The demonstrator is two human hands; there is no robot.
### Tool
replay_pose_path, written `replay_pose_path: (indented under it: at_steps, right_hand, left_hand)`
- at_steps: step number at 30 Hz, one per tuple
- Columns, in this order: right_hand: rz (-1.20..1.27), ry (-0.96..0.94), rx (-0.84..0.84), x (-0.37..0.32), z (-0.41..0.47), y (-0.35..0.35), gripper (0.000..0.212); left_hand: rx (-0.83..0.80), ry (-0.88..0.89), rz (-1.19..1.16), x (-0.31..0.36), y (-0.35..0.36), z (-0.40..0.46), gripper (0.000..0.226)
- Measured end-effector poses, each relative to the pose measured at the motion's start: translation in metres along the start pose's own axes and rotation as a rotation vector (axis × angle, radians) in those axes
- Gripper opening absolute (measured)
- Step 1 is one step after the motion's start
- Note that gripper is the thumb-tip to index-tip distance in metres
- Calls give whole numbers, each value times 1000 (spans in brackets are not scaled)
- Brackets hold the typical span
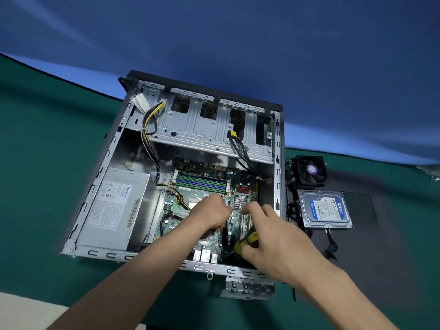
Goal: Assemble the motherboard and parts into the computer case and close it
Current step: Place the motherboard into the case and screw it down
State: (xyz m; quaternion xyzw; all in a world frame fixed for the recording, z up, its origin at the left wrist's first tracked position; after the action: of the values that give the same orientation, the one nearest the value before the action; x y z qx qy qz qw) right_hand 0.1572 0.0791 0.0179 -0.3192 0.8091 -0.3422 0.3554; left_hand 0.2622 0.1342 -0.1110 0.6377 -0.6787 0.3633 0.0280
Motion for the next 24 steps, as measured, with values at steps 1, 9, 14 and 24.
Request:
replay_pose_path:
  at_steps: [1, 9, 14, 24]
  right_hand:
    - [0, -5, -1, -1, 0, 0, 37]
    - [-36, -2, 24, -1, -1, 0, 34]
    - [86, 57, -66, 0, -1, 0, 47]
    - [133, 133, -55, 8, 1, 4, 33]
  left_hand:
    - [2, 1, 1, 0, 0, 0, 33]
    - [-1, 20, -18, 0, 0, 0, 31]
    - [-5, 31, -10, 2, 0, 0, 33]
    - [-43, -11, -76, 0, 2, 1, 26]
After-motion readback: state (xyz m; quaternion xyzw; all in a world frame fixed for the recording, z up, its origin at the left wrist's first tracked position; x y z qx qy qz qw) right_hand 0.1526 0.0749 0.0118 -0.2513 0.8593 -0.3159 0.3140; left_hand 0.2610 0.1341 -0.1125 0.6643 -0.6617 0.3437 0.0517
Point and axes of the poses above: each hand's wrist, its own z-axis towards the middle knuckle, its own y-axis out of the palm, x = y × z, the point moved 4 cm from there along z, towards the middle knuckle, and after that the axes turned 9 degrees about z, right-handed, at the moved point
